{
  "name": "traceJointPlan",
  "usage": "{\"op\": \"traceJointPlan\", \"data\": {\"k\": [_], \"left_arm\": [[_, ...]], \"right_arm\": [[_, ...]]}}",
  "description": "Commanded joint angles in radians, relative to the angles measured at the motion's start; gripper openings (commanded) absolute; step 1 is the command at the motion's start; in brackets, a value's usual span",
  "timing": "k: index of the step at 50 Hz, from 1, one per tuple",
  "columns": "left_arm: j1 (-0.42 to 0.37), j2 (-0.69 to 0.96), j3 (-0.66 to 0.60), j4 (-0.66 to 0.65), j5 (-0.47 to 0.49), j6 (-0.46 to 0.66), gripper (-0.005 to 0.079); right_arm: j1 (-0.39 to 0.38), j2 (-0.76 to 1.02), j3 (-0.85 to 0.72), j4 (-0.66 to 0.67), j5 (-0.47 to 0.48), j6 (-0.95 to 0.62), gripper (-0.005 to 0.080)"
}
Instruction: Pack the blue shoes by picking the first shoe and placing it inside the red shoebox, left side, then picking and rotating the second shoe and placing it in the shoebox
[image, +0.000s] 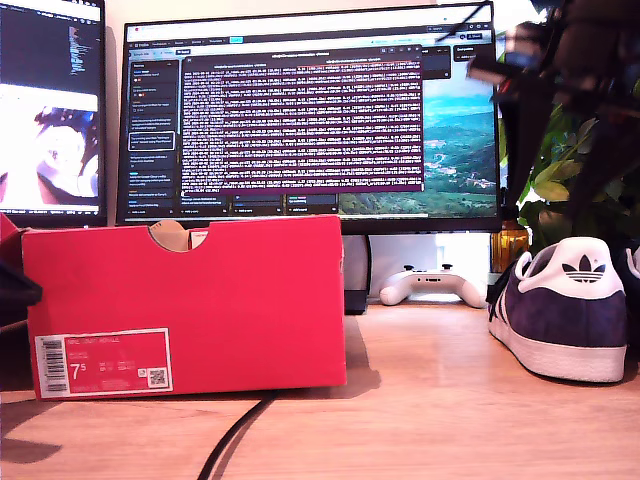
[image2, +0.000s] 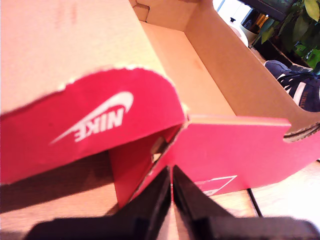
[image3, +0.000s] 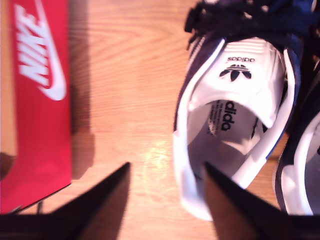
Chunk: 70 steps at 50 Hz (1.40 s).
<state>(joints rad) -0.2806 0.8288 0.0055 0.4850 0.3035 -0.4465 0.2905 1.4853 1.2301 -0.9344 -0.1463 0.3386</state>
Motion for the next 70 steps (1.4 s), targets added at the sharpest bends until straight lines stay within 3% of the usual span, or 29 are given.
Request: {"op": "traceJointPlan", "data": {"k": [1, 32, 38, 44, 57, 70], "left_arm": [[-0.002, 0.003, -0.030, 0.010, -0.004, 0.001, -0.0021], [-0.002, 0.003, -0.030, 0.010, -0.004, 0.002, -0.0021], [-0.002, 0.003, -0.030, 0.010, -0.004, 0.002, -0.0021], [-0.002, 0.003, -0.030, 0.010, -0.004, 0.002, -0.0021], [-0.002, 0.003, -0.030, 0.010, -0.005, 0.002, -0.0021], [-0.002, 0.003, -0.030, 0.010, -0.005, 0.002, -0.0021]], "right_arm": [[0.011, 0.025, 0.007, 0.009, 0.004, -0.006, 0.0500], [0.024, 0.245, 0.007, 0.050, 0.008, -0.027, 0.0468], [0.024, 0.285, 0.007, 0.056, 0.009, -0.027, 0.0305], [0.024, 0.298, 0.007, 0.083, 0.009, -0.054, -0.0028], [0.038, 0.298, 0.011, 0.122, 0.008, -0.063, -0.0013], [0.060, 0.298, 0.070, 0.053, 0.008, -0.062, -0.0013]]}}
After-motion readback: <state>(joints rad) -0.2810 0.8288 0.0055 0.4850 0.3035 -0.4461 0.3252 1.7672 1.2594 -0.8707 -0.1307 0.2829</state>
